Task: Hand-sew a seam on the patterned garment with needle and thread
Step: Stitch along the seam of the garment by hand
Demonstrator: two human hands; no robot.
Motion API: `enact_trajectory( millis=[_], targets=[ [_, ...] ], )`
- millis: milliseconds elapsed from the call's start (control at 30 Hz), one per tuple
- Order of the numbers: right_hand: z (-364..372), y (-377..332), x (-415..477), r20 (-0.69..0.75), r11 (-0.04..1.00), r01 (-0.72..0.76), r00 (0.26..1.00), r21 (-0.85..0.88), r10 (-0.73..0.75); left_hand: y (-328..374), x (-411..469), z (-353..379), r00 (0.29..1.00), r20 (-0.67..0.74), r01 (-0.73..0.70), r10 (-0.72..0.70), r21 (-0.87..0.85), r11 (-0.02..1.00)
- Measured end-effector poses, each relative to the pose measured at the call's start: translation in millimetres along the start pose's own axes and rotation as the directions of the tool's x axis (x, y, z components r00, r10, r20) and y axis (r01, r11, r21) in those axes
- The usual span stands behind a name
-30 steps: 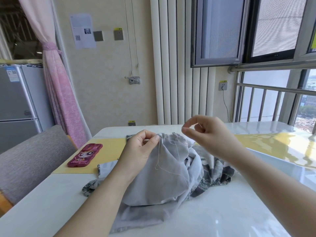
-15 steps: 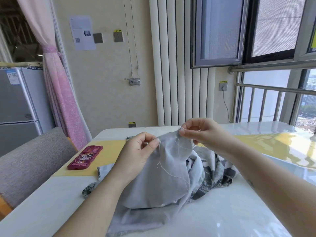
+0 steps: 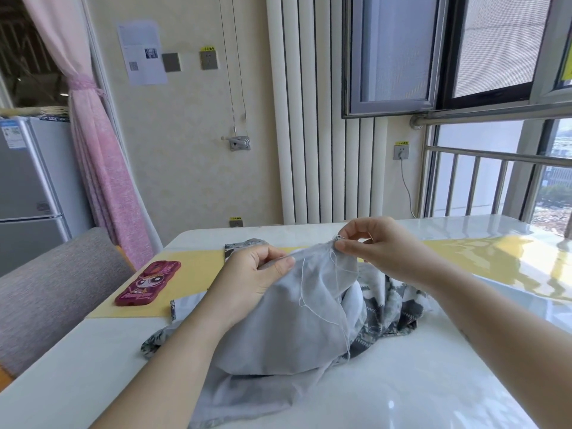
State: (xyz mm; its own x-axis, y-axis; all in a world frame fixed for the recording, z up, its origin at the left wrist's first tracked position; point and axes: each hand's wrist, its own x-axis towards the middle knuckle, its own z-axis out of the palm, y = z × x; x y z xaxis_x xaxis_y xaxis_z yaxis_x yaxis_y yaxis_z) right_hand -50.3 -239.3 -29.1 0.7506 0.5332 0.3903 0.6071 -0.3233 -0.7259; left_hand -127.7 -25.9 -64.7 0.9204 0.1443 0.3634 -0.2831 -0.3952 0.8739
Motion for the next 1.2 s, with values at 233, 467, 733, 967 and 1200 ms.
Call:
enact_trajectory(
  millis=[233,467,733,967,1200],
  targets=[
    [0,-1,-4,-0.023,0.999,-0.004,1.000,-0.043,0.003,0,-1,3,0.998,-0.063,0.012,-0.012,0.005,1.000],
    [-1,-2,-8,-0.034,0.999,-0.015,0.999,-0.042,0.014,4,-3,7,0.991,-0.130,-0.017,0.022,0.042,0.999],
    [-2,-5,-10,-0.056,0.998,-0.010,0.998,-0.060,0.007,8,-5,9,0.988,-0.135,-0.067,0.076,0.069,0.995],
    [0,-3,-11,-0.069,0.997,-0.053,0.996,-0.048,0.050,6,-4,12,0.994,-0.103,-0.031,0.031,0.008,0.999],
    [-3,-18,-17,-0.205,0.984,-0.118,0.975,-0.134,0.089,4,-3,12,0.996,-0.085,0.012,-0.016,-0.048,0.999]
  ],
)
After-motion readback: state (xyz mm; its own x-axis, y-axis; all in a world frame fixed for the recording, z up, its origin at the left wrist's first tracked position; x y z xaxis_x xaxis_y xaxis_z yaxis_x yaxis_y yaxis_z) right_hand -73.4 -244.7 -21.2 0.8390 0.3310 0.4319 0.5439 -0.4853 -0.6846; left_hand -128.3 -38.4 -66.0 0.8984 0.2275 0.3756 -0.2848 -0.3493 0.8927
